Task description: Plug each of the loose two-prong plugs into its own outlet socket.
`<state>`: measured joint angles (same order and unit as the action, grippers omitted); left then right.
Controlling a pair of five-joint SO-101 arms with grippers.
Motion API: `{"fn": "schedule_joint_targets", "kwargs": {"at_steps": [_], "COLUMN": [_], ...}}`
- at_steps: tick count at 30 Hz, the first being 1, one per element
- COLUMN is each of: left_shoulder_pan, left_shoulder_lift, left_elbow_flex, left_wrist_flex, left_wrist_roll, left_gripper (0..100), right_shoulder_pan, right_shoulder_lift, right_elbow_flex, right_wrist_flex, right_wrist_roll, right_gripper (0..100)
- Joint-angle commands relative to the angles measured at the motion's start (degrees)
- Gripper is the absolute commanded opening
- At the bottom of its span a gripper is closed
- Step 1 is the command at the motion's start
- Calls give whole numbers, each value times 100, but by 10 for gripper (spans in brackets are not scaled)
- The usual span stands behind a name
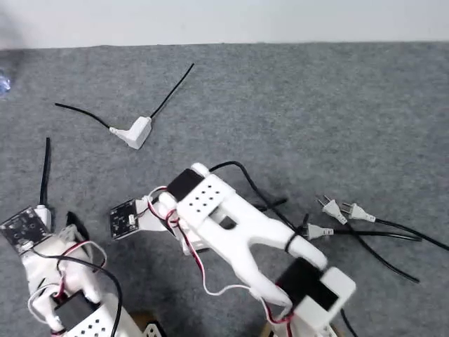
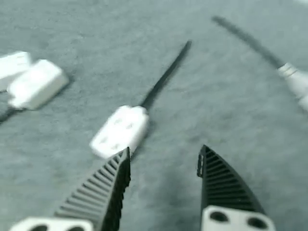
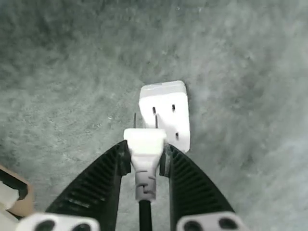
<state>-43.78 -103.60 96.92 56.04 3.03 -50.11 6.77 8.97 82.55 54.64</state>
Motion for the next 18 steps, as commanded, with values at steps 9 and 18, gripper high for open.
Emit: {"fn": "schedule_joint_targets", "kwargs": {"at_steps": [9,18], "left_shoulder_pan": [-167,-167], "left_shoulder_lift": [-70,-70], "left_elbow_flex": [-57,-57], "left_wrist_flex": [246,255], "left_wrist_roll": [-809,-818], "left_gripper": [217,217], "right_shoulder_pan": [-110,215], "right_shoulder_lift": [110,75], "right_elbow_flex": [-501,-527], "right_wrist_flex": [48,48], "right_wrist_roll": [299,571], "right_gripper": [8,8]}}
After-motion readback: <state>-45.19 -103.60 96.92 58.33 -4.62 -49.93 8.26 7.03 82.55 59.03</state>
